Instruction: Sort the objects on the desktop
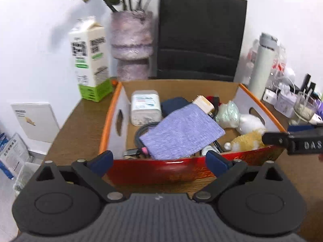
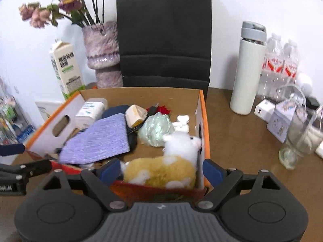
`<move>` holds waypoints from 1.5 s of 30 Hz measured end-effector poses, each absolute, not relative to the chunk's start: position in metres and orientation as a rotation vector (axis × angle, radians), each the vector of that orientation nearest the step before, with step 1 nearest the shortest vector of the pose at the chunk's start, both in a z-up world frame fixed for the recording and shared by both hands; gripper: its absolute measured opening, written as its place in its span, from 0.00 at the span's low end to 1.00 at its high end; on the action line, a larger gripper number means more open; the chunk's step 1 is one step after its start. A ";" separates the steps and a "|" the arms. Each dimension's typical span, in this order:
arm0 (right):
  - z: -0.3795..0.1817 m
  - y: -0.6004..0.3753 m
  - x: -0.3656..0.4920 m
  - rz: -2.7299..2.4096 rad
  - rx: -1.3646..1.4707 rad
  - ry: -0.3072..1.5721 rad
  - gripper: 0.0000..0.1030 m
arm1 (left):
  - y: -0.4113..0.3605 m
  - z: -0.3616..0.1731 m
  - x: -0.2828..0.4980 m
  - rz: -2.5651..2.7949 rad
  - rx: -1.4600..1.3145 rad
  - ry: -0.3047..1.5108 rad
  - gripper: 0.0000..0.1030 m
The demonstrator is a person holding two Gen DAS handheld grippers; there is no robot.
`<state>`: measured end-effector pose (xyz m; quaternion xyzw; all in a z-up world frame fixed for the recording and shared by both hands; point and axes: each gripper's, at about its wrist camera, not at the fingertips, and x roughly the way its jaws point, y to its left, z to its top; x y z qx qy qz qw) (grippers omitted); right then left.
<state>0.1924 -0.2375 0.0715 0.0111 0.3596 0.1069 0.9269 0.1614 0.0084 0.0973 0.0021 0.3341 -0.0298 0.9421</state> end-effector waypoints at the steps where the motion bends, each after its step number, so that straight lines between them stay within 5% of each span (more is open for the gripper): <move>1: 0.071 -0.240 0.186 0.225 0.046 0.736 0.86 | 0.010 0.099 0.155 -0.050 -0.004 0.672 0.99; 11: 0.047 -0.231 0.117 0.179 0.030 0.611 0.86 | -0.001 0.062 0.094 -0.017 -0.010 0.674 1.00; 26: -0.013 -0.209 0.050 0.161 -0.057 0.687 0.86 | 0.012 0.016 0.033 0.016 0.013 0.745 1.00; 36: -0.017 -0.208 0.030 0.145 -0.036 0.691 1.00 | 0.010 0.014 0.023 0.014 0.012 0.720 1.00; 45: -0.017 -0.200 0.023 0.146 -0.038 0.695 1.00 | 0.009 0.013 0.020 0.011 0.008 0.701 1.00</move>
